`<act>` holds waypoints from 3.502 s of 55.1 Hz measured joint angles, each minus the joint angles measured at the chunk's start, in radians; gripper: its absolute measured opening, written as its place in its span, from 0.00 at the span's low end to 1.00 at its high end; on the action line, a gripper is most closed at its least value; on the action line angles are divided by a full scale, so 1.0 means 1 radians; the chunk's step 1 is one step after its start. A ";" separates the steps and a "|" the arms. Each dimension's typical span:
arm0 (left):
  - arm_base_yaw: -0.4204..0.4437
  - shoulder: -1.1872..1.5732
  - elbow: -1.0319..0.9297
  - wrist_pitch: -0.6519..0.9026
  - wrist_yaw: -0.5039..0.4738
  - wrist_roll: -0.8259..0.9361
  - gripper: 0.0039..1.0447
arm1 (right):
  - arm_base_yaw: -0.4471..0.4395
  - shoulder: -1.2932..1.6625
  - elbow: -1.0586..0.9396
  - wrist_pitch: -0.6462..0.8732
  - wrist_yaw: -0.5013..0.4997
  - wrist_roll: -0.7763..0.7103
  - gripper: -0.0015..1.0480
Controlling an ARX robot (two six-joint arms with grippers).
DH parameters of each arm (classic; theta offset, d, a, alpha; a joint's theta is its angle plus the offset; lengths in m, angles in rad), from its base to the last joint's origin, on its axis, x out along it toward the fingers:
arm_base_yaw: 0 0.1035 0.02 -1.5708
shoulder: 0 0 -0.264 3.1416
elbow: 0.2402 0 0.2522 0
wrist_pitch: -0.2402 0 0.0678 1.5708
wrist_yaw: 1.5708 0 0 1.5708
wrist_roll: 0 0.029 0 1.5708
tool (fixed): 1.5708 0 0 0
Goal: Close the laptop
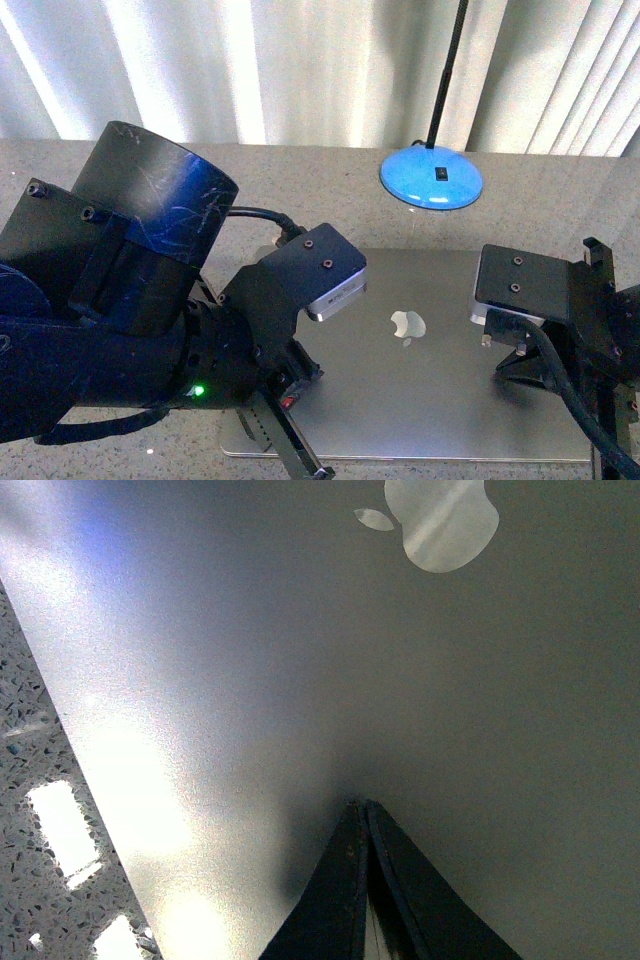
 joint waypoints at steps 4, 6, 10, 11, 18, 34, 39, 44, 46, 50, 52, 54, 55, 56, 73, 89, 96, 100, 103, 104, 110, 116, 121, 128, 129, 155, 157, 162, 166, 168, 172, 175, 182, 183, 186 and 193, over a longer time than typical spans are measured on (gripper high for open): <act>0.010 0.001 -0.003 0.006 0.008 -0.007 0.03 | 0.004 0.000 0.002 0.000 0.002 0.007 0.03; 0.013 0.000 -0.004 0.007 0.011 -0.008 0.03 | 0.007 -0.001 0.005 0.000 0.002 0.015 0.03; 0.026 -0.006 -0.007 0.007 0.014 -0.015 0.03 | 0.012 -0.010 0.006 0.005 -0.004 0.032 0.03; 0.032 -0.012 -0.010 0.007 0.016 -0.018 0.03 | 0.014 -0.013 0.006 0.008 -0.006 0.036 0.03; 0.081 -0.069 -0.026 0.024 0.021 -0.060 0.03 | 0.024 -0.065 0.006 0.082 -0.027 0.109 0.03; 0.218 -0.278 -0.039 0.204 -0.051 -0.301 0.32 | 0.036 -0.227 0.029 0.334 0.027 0.422 0.35; 0.201 -0.247 -0.060 0.231 -0.083 -0.323 0.48 | 0.039 -0.208 0.019 0.332 0.029 0.447 0.53; 0.181 -0.209 -0.178 0.605 -0.405 -0.367 0.33 | 0.062 -0.176 -0.094 0.699 0.330 0.631 0.47; 0.188 -0.217 -0.239 0.733 -0.496 -0.376 0.27 | 0.062 -0.172 -0.147 0.838 0.418 0.709 0.41; 0.225 -0.274 -0.315 0.855 -0.529 -0.388 0.14 | 0.045 -0.191 -0.257 1.083 0.531 0.850 0.30; 0.240 -0.306 -0.341 0.868 -0.532 -0.392 0.09 | 0.030 -0.223 -0.302 1.166 0.538 0.906 0.23; 0.261 -0.358 -0.369 0.848 -0.528 -0.399 0.03 | 0.021 -0.253 -0.327 1.199 0.537 0.935 0.18; 0.264 -0.372 -0.375 0.838 -0.525 -0.402 0.03 | 0.016 -0.275 -0.341 1.208 0.533 0.954 0.15; 0.271 -0.398 -0.389 0.823 -0.519 -0.400 0.03 | 0.014 -0.286 -0.349 1.211 0.529 0.959 0.13; 0.354 -0.689 -0.586 0.733 -0.423 -0.406 0.03 | -0.057 -0.554 -0.566 1.155 0.453 1.014 0.03; 0.405 -0.929 -0.682 0.589 -0.368 -0.406 0.03 | -0.137 -0.790 -0.671 1.019 0.355 1.018 0.03; 0.474 -1.030 -0.708 0.513 -0.296 -0.406 0.03 | -0.161 -0.890 -0.696 0.948 0.354 1.020 0.03; 0.486 -1.087 -0.718 0.468 -0.295 -0.407 0.03 | -0.162 -0.948 -0.710 0.903 0.353 1.020 0.03; 0.486 -1.145 -0.728 0.420 -0.291 -0.407 0.03 | -0.162 -0.996 -0.719 0.864 0.351 1.020 0.03; 0.486 -1.161 -0.728 0.406 -0.290 -0.406 0.03 | -0.162 -1.012 -0.723 0.851 0.350 1.020 0.03; 0.486 -1.271 -0.729 0.313 -0.289 -0.406 0.03 | -0.162 -1.125 -0.738 0.756 0.350 1.020 0.03; 0.486 -1.339 -0.729 0.254 -0.289 -0.406 0.03 | -0.162 -1.196 -0.743 0.695 0.350 1.021 0.03; 0.486 -1.401 -0.730 0.197 -0.290 -0.406 0.03 | -0.162 -1.267 -0.745 0.630 0.350 1.021 0.03; 0.486 -1.481 -0.730 0.121 -0.289 -0.406 0.03 | -0.162 -1.344 -0.746 0.560 0.350 1.021 0.03; 0.486 -1.492 -0.730 0.111 -0.289 -0.407 0.03 | -0.162 -1.356 -0.746 0.548 0.350 1.021 0.03; 0.486 -1.728 -0.730 -0.116 -0.289 -0.406 0.03 | -0.162 -1.606 -0.746 0.309 0.350 1.021 0.03; 0.486 -1.739 -0.730 -0.128 -0.289 -0.406 0.03 | -0.162 -1.621 -0.746 0.294 0.350 1.021 0.03; 0.486 -1.766 -0.730 -0.154 -0.289 -0.407 0.03 | -0.162 -1.646 -0.746 0.268 0.350 1.021 0.03; 0.486 -1.792 -0.730 -0.181 -0.289 -0.406 0.03 | -0.162 -1.674 -0.746 0.240 0.350 1.021 0.03; 0.486 -1.803 -0.730 -0.192 -0.289 -0.407 0.03 | -0.162 -1.686 -0.746 0.229 0.350 1.021 0.03; 0.486 -1.872 -0.730 -0.283 -0.289 -0.407 0.03 | -0.162 -1.702 -0.746 0.212 0.349 1.021 0.03; 0.486 -1.949 -0.730 -0.365 -0.289 -0.406 0.03 | -0.162 -1.793 -0.745 0.092 0.349 1.021 0.03; 0.486 -1.976 -0.730 -0.370 -0.289 -0.407 0.03 | -0.163 -1.870 -0.745 0.042 0.348 1.021 0.03; 0.486 -1.976 -0.730 -0.371 -0.289 -0.407 0.03 | -0.163 -1.870 -0.745 0.042 0.347 1.021 0.03; 0.486 -1.976 -0.730 -0.372 -0.289 -0.407 0.03 | -0.163 -1.870 -0.745 0.038 0.348 1.021 0.03; 0.486 -1.976 -0.730 -0.373 -0.289 -0.407 0.07 | -0.163 -1.870 -0.745 0.037 0.348 1.020 0.06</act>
